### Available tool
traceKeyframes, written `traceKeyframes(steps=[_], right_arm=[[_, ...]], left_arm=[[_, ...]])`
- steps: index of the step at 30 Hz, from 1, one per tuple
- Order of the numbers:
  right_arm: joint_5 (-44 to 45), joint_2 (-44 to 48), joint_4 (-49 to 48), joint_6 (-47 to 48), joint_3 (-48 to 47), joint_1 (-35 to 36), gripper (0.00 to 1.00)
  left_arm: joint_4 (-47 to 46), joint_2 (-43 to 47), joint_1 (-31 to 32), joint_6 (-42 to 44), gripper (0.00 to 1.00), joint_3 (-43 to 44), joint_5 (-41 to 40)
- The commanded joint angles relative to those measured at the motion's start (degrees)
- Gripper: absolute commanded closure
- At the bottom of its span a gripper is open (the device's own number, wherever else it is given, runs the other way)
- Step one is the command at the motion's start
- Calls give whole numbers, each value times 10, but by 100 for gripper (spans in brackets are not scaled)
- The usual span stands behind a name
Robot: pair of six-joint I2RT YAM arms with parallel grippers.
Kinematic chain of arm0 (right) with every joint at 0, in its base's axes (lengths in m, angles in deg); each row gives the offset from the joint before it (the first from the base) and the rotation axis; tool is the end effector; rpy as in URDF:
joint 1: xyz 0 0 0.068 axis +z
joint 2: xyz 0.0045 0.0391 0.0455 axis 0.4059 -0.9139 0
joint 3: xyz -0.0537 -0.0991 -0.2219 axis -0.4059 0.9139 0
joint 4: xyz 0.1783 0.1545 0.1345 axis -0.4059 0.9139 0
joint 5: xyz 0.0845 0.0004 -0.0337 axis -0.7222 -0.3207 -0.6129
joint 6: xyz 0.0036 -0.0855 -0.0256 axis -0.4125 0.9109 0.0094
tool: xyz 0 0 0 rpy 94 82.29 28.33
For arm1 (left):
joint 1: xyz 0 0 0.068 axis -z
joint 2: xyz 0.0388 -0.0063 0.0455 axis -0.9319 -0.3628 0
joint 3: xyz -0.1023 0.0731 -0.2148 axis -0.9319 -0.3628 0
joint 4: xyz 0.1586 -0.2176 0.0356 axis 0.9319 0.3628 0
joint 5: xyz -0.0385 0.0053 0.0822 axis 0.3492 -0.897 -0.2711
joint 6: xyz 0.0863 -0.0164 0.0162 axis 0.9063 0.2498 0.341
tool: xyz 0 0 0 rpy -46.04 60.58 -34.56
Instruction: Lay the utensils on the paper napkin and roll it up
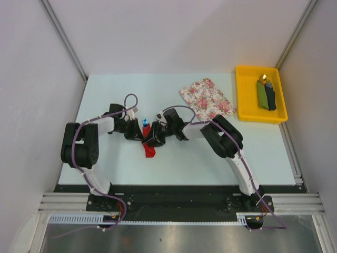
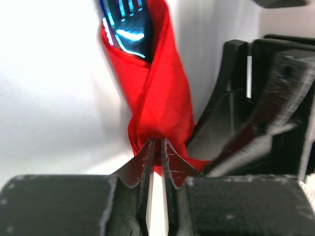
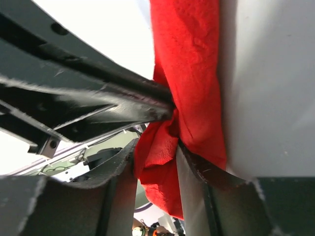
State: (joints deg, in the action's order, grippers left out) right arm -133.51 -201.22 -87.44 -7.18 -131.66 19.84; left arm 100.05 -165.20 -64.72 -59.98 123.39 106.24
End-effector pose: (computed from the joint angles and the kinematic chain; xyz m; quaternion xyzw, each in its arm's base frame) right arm 0.3201 0.3838 0.0496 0.0067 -0.8379 -0.5451 0.0284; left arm 0.3329 -0.0714 0.0738 0.0224 0.9320 -0.3298 0.1484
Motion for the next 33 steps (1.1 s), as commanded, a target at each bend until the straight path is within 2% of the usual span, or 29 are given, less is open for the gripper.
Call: traceKeyframes(steps=[1,11,15,18,22,26,29,33], right_arm=[[38,7,33,38,-1,3,57],[-7,61,20,51,-27,-6,53],[-22,76,31,51,-22,-22,56],[-21,85,38,56,-7,-30,66],[-1,80,64,76,0,-31,87],[14,68,76,89,6,-31,90],[29,61,101,104,6,-27,97],[31,56,115,115,3,-13,97]], left_arm=[[12,-7,4,20,87,19,-27],[28,-33,4,30,96,31,-74],[26,-34,4,30,97,31,-75],[23,-33,4,30,97,31,-73],[21,-32,4,29,97,32,-72],[21,-29,4,29,98,29,-70],[21,-28,4,30,98,29,-71],[18,-29,4,27,98,29,-68]])
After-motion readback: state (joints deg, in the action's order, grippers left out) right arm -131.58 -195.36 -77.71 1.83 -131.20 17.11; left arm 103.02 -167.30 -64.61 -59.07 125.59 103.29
